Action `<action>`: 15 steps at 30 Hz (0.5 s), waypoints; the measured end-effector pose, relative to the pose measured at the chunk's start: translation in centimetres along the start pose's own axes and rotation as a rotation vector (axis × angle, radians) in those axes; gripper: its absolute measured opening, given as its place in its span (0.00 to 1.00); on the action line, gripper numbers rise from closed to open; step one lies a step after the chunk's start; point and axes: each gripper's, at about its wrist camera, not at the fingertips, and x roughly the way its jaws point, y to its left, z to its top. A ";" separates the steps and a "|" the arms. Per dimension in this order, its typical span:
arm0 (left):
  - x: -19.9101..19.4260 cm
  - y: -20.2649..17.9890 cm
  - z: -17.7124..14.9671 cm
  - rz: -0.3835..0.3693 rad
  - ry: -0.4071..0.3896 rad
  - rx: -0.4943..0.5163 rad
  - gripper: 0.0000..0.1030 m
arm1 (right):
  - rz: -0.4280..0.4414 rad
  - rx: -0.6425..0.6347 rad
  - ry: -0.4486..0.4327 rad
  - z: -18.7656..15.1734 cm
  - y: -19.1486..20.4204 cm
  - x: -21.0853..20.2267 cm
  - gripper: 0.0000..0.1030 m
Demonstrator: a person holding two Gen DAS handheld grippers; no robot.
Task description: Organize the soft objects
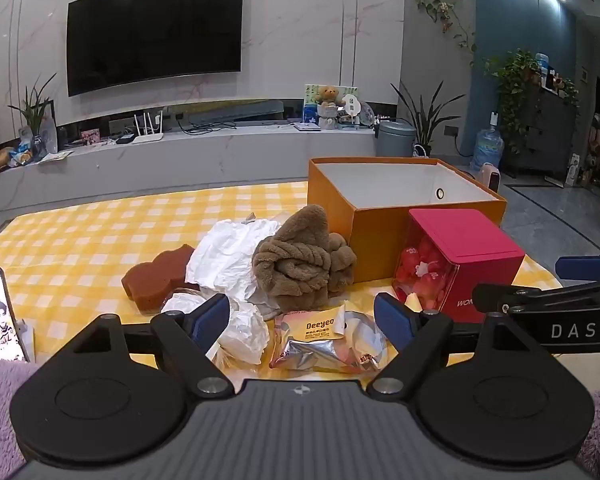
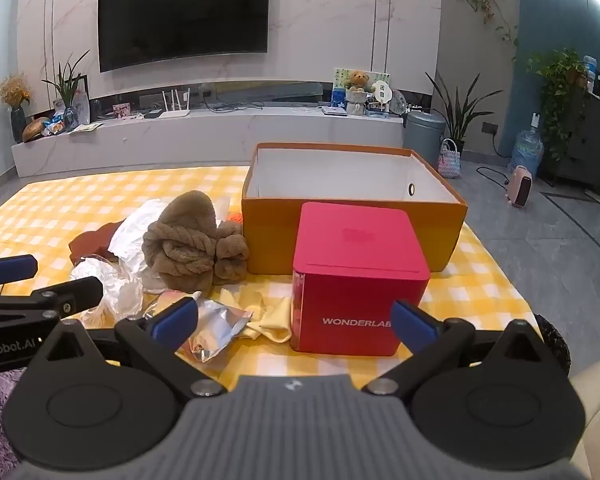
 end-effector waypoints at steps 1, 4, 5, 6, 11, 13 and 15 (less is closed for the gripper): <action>0.0 0.0 0.0 -0.002 0.001 -0.003 0.93 | 0.000 0.001 0.001 0.0 0.0 0.0 0.98; 0.0 0.0 0.0 -0.004 0.002 -0.004 0.93 | -0.002 0.004 0.003 0.0 0.0 0.0 0.98; 0.0 -0.1 0.0 -0.004 0.002 -0.004 0.93 | -0.002 0.004 0.003 0.0 0.0 0.0 0.98; 0.0 -0.1 0.0 -0.004 0.003 -0.003 0.93 | -0.003 0.004 0.004 0.0 0.1 0.0 0.98; 0.0 0.0 0.0 -0.008 0.006 -0.004 0.93 | 0.000 0.006 0.011 -0.1 0.0 0.2 0.98; -0.1 -0.1 0.0 -0.010 0.006 -0.001 0.93 | -0.002 0.006 0.012 -0.2 0.1 0.0 0.98; -0.3 -0.2 -0.1 -0.010 0.005 0.000 0.93 | 0.000 0.005 0.015 -0.2 0.0 0.2 0.98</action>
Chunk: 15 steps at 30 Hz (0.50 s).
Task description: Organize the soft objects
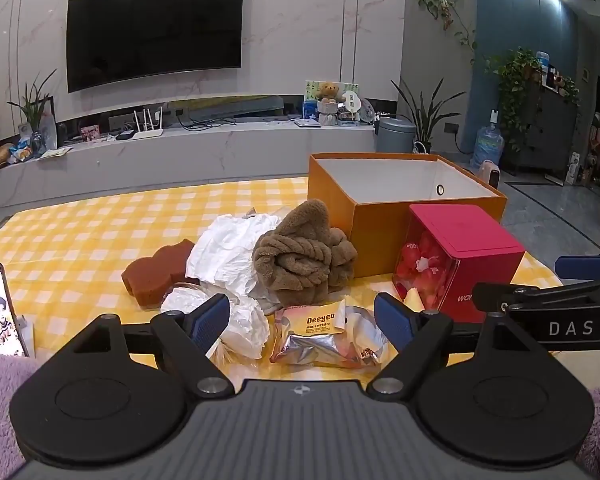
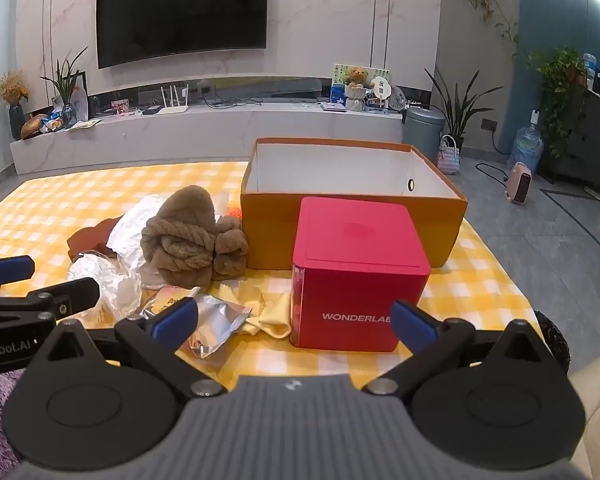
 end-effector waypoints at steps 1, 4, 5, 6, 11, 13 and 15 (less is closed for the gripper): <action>-0.1 0.0 0.0 -0.001 0.000 0.000 0.93 | 0.000 0.000 0.001 0.0 0.0 0.0 0.98; 0.4 0.1 -0.2 0.002 0.004 -0.002 0.93 | 0.002 0.001 0.004 0.0 0.0 -0.1 0.98; 0.4 0.1 -0.2 0.000 0.005 -0.003 0.93 | 0.002 0.001 0.005 0.0 0.0 -0.1 0.98; 0.4 0.1 -0.2 0.000 0.006 -0.004 0.93 | 0.001 0.002 0.006 0.0 0.0 -0.1 0.98; 0.8 0.2 -0.4 -0.002 0.007 -0.004 0.93 | 0.002 0.001 0.007 0.0 0.0 0.0 0.98; 0.8 0.1 -0.5 -0.002 0.007 -0.004 0.93 | 0.001 0.001 0.007 0.0 0.0 0.0 0.98; 0.5 0.1 -0.5 -0.003 0.008 -0.004 0.93 | 0.002 0.001 0.007 0.0 0.0 0.0 0.98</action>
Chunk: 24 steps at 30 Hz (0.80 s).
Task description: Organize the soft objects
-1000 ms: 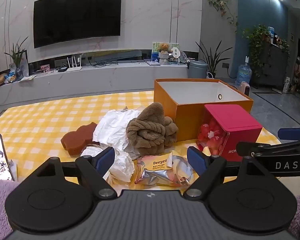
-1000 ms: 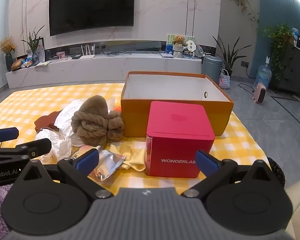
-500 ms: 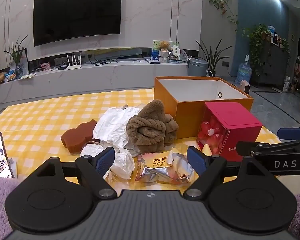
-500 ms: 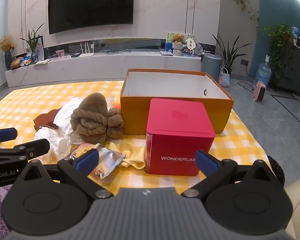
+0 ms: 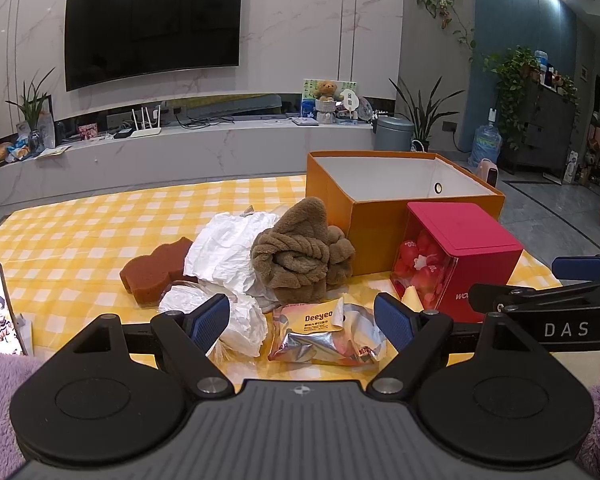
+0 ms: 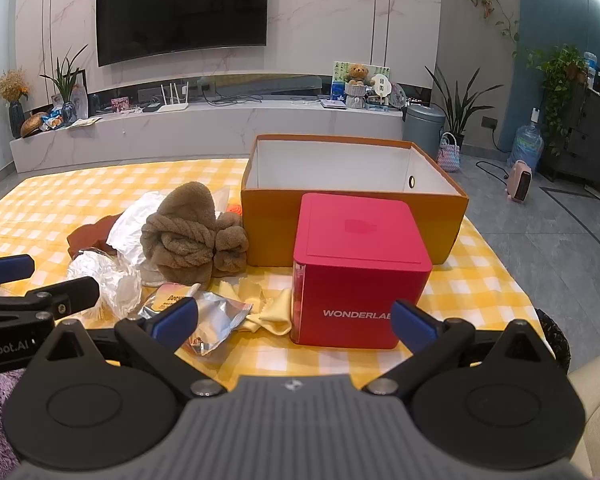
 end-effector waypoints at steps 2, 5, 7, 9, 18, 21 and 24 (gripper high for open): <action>-0.1 0.0 0.1 0.000 0.001 -0.001 0.93 | 0.000 0.000 0.000 0.0 0.0 0.0 0.98; -0.1 -0.1 0.2 0.000 0.003 -0.001 0.93 | 0.000 0.000 0.001 0.0 0.0 0.0 0.98; -0.1 -0.1 0.2 0.000 0.003 -0.001 0.93 | 0.000 0.000 0.001 0.0 0.0 0.0 0.98; -0.1 -0.1 0.2 0.000 0.004 -0.001 0.93 | 0.000 0.000 0.001 0.0 0.0 0.0 0.98; -0.1 -0.1 0.2 0.000 0.004 -0.002 0.93 | 0.003 0.002 0.003 -0.1 0.1 0.0 0.98; -0.1 -0.1 0.2 0.000 0.004 -0.002 0.93 | 0.005 0.004 0.005 -0.1 0.1 0.0 0.98; -0.1 -0.1 0.2 0.000 0.005 -0.003 0.93 | 0.004 0.005 0.006 -0.2 0.2 0.0 0.98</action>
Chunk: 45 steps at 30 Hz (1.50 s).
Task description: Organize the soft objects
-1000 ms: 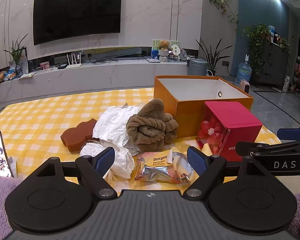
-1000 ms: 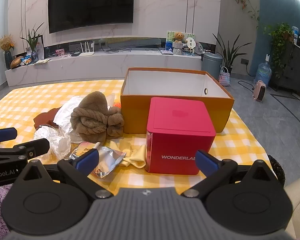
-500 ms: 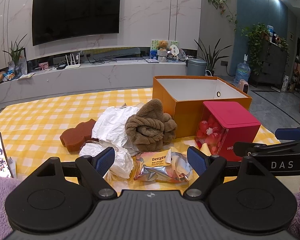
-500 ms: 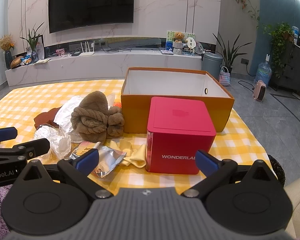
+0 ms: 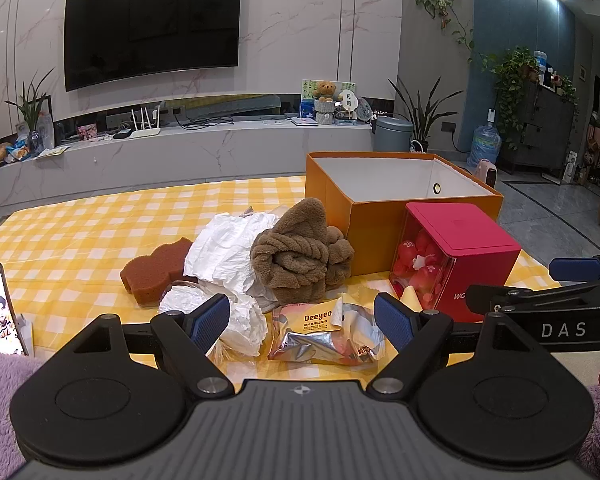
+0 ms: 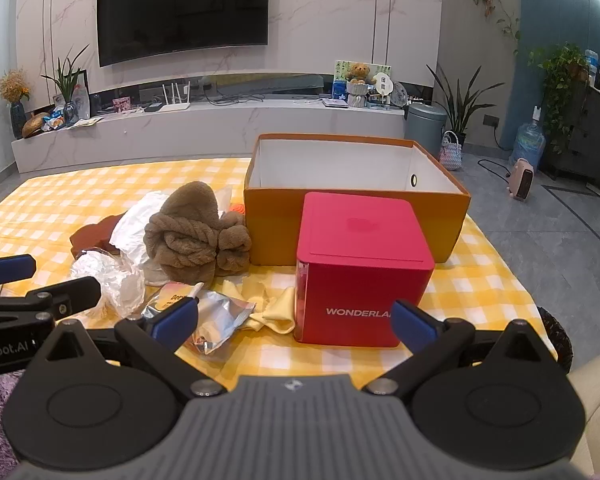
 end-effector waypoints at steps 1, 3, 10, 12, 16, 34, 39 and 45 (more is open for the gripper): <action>0.0 0.0 0.0 0.000 0.000 0.000 0.93 | 0.001 0.001 0.000 0.0 0.0 0.0 0.98; 0.0 0.0 0.0 0.000 -0.001 0.000 0.93 | 0.002 0.000 0.000 0.0 0.0 0.0 0.98; 0.0 0.0 0.0 0.000 0.000 0.000 0.93 | 0.002 0.001 0.005 -0.1 0.0 0.0 0.98; 0.0 0.0 0.0 0.000 0.000 -0.001 0.93 | 0.003 0.002 0.005 -0.1 0.0 0.0 0.98; 0.0 0.0 0.0 0.000 0.000 0.000 0.93 | 0.003 0.001 0.004 -0.1 0.0 0.0 0.98; 0.0 0.0 0.0 -0.001 0.001 -0.002 0.93 | 0.005 0.003 0.008 0.0 0.0 0.1 0.98; 0.0 0.0 0.0 -0.001 0.001 -0.002 0.93 | 0.005 0.002 0.009 -0.1 0.0 0.1 0.98; 0.0 0.0 0.0 -0.001 0.001 -0.002 0.93 | 0.003 0.002 0.018 -0.1 0.1 0.1 0.98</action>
